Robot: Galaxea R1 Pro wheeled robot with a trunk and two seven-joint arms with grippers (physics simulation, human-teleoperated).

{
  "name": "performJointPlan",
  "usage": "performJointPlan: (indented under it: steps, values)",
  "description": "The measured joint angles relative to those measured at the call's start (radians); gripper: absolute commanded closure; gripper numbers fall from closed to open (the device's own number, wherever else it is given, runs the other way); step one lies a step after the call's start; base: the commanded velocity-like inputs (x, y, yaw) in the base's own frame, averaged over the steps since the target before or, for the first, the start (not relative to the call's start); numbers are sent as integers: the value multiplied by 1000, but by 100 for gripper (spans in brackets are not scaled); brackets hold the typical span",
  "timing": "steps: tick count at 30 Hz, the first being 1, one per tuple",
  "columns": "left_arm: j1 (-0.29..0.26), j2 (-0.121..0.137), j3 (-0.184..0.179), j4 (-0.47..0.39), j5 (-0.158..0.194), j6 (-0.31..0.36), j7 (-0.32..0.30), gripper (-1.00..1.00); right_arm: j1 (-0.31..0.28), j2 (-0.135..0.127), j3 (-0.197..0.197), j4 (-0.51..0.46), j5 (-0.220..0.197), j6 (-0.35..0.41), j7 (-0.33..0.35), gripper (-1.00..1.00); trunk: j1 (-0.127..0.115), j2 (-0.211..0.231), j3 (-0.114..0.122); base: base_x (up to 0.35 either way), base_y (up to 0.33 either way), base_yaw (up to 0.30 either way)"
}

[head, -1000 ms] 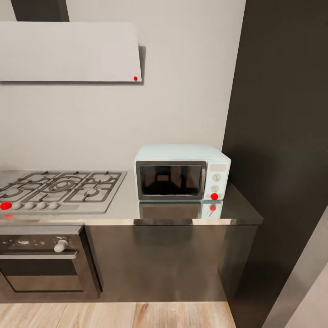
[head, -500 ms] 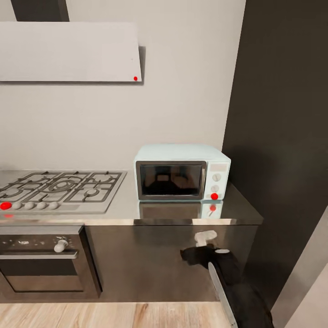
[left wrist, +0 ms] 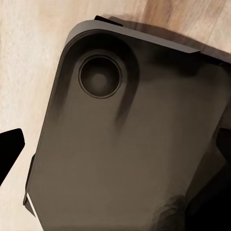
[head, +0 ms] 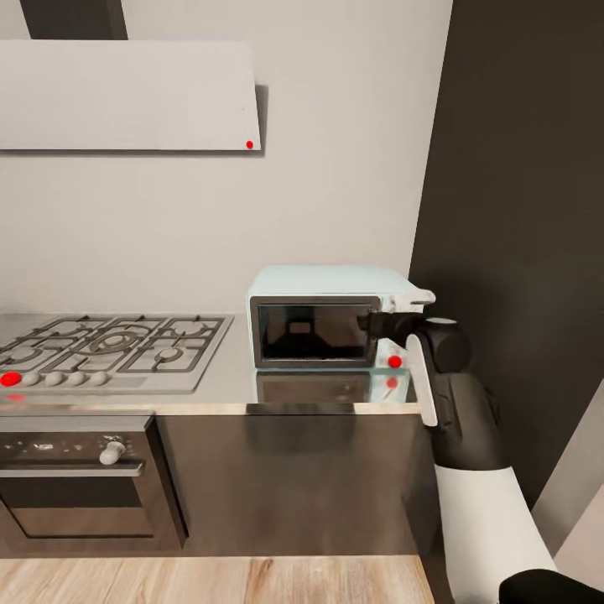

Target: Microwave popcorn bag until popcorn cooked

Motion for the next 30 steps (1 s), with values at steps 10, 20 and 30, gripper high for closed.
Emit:
performJointPlan:
  steps: [10,20,30]
  values:
    - [0,2,2,0,0,0,0,-100,91,-13,-17,80,-4,-323,-11,-100,0,0,0,0,0,0]
    - [0,3,2,0,0,0,0,-100,116,-14,-12,364,2,-550,-1,-100,0,0,0,0,0,0]
    - [0,3,1,0,2,0,-1,-100,116,-44,-13,374,1,-561,5,-100,0,0,0,0,0,0]
